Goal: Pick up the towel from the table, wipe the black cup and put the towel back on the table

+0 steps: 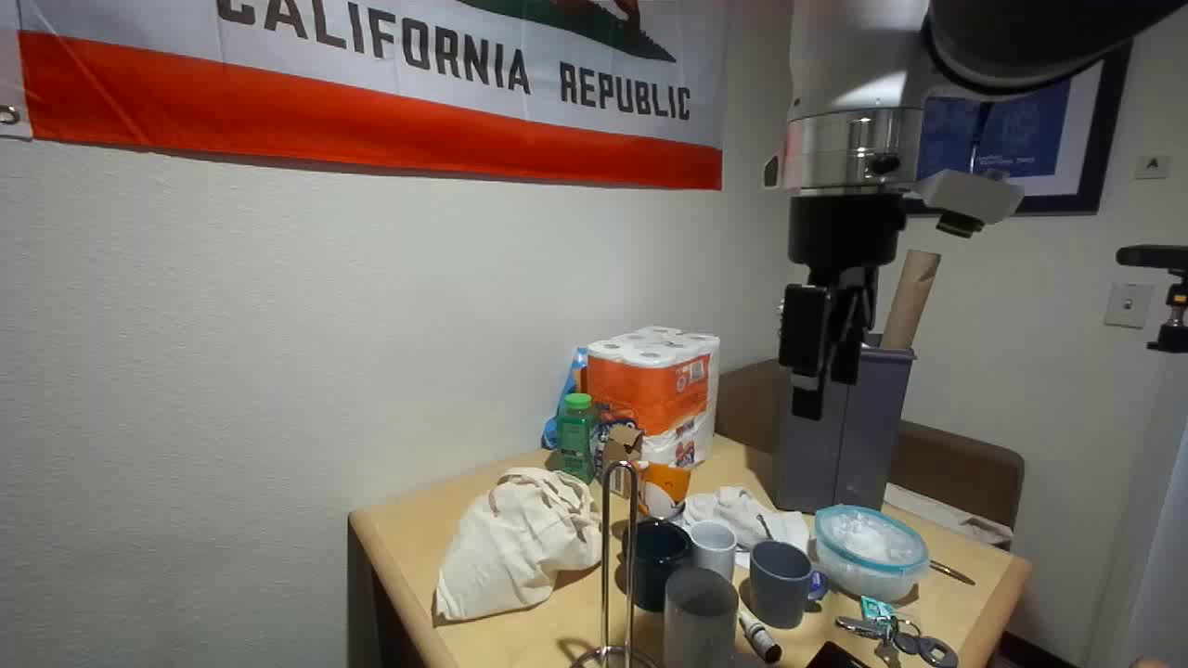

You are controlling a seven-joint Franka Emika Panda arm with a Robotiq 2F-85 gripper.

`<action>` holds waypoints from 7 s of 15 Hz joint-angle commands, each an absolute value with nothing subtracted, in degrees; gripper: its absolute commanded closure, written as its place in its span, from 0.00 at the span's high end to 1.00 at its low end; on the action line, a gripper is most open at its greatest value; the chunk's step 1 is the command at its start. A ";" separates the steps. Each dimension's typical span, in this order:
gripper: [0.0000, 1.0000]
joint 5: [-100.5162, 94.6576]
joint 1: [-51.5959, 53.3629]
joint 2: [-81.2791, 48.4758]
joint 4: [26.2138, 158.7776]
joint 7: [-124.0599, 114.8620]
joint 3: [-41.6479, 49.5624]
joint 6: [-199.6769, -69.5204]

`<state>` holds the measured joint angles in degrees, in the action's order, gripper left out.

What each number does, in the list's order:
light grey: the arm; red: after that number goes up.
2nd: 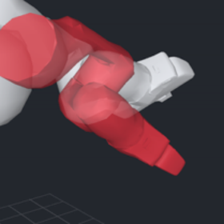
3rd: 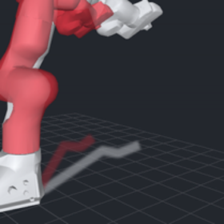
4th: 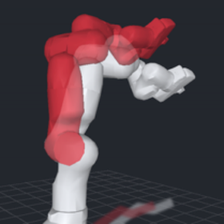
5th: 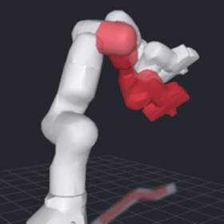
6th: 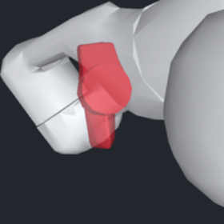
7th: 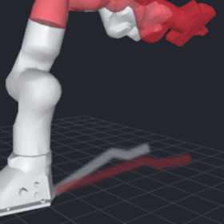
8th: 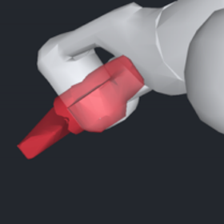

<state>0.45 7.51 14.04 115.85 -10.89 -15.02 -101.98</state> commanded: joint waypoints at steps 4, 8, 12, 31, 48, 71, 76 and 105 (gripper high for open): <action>1.00 0.22 8.45 13.92 115.70 -11.10 -14.22 -101.86; 1.00 0.22 8.45 13.92 115.70 -11.10 -14.22 -101.86; 1.00 0.40 7.80 12.54 115.23 -10.93 -13.32 -103.01; 1.00 -0.37 -1.27 -18.71 102.76 -10.86 2.79 -122.95; 1.00 2.17 -4.58 -30.64 93.48 -10.17 4.81 -119.34; 0.72 2.23 -8.20 -50.38 83.55 -9.34 5.61 -130.74; 0.34 2.38 -8.22 -52.50 80.77 -9.27 5.31 -130.65; 0.02 -2.18 2.24 -43.92 60.12 -19.80 5.37 -84.71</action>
<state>-1.12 1.32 -44.90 62.72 -20.67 5.94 -90.36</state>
